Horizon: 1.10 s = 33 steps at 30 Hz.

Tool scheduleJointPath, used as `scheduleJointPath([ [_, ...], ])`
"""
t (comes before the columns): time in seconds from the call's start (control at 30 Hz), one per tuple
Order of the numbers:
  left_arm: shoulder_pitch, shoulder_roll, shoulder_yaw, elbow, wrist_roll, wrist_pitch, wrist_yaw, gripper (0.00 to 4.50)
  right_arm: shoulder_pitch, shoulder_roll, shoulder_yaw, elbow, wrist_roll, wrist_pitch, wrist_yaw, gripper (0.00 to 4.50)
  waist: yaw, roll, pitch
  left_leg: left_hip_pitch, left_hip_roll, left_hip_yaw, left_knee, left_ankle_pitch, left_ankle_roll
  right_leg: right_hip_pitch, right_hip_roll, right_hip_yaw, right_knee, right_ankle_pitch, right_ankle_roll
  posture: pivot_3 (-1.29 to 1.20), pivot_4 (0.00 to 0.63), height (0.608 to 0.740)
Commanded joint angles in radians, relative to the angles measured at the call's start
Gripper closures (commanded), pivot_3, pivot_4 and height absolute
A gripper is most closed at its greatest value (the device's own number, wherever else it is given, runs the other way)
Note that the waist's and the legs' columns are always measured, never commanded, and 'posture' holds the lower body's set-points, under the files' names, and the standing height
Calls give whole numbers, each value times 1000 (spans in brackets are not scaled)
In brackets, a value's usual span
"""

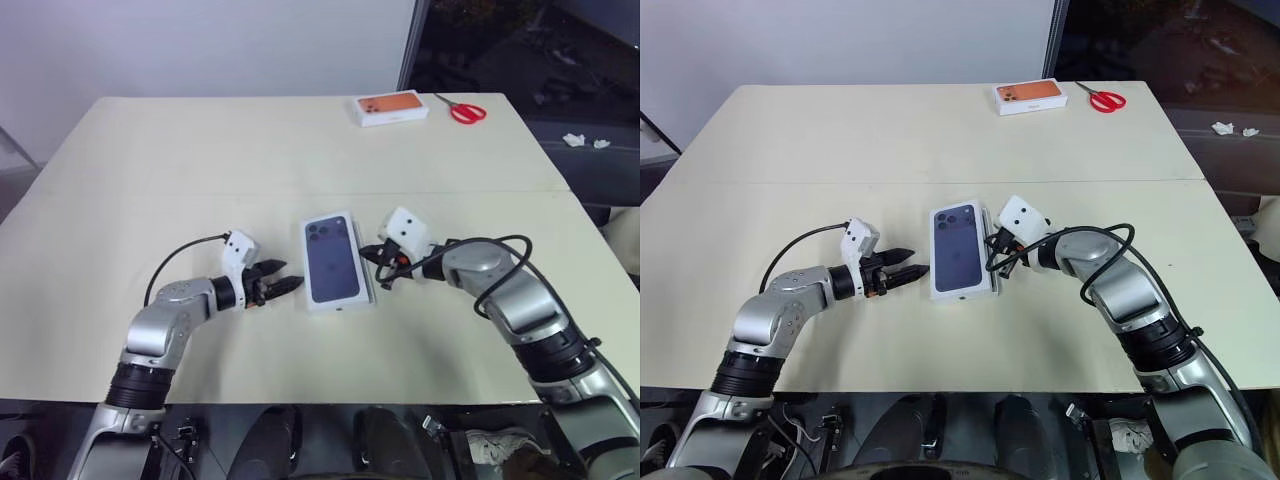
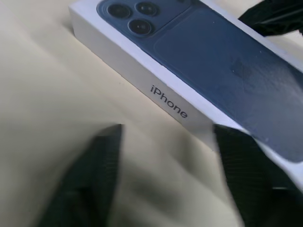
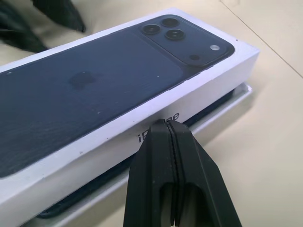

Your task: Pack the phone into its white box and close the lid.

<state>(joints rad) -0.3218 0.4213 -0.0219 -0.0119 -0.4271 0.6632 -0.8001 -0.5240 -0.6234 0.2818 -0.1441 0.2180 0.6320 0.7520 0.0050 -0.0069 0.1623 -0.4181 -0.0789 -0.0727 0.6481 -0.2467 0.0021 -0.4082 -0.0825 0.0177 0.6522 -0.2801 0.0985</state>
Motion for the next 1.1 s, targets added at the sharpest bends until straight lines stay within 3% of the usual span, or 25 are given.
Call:
scheduleJointPath([
  [0.03, 0, 11, 17, -6, -10, 10, 10, 3425, -19, 10, -13, -29, -9, -14, 14, 4500, 0, 0, 0, 0, 0, 0, 0, 0, 0, 0, 0, 0, 0, 0, 0, 0, 150, 740],
  [0.1, -6, 8, 11, 4, 2, 11, 22, 4438, -24, 15, -13, -23, -16, -16, 19, 4500, 0, 0, 0, 0, 0, 0, 0, 0, 0, 0, 0, 0, 0, 0, 0, 0, 150, 740],
  [0.6, -109, -48, -106, 119, 73, 12, 32, 4438, -31, 25, -18, -18, -58, -13, 32, 4500, 8, 0, 0, 0, -1, 0, 0, 0, 0, 1, -1, 0, 0, 0, 0, 0, 150, 740],
  [1.1, -137, -117, -82, 17, 31, 65, 45, 4438, 23, -35, -41, -45, -79, -8, 64, 4500, 6, 0, 0, 0, -1, 0, 0, 1, -1, 1, 0, 0, 0, 0, 0, 0, 150, 740],
])
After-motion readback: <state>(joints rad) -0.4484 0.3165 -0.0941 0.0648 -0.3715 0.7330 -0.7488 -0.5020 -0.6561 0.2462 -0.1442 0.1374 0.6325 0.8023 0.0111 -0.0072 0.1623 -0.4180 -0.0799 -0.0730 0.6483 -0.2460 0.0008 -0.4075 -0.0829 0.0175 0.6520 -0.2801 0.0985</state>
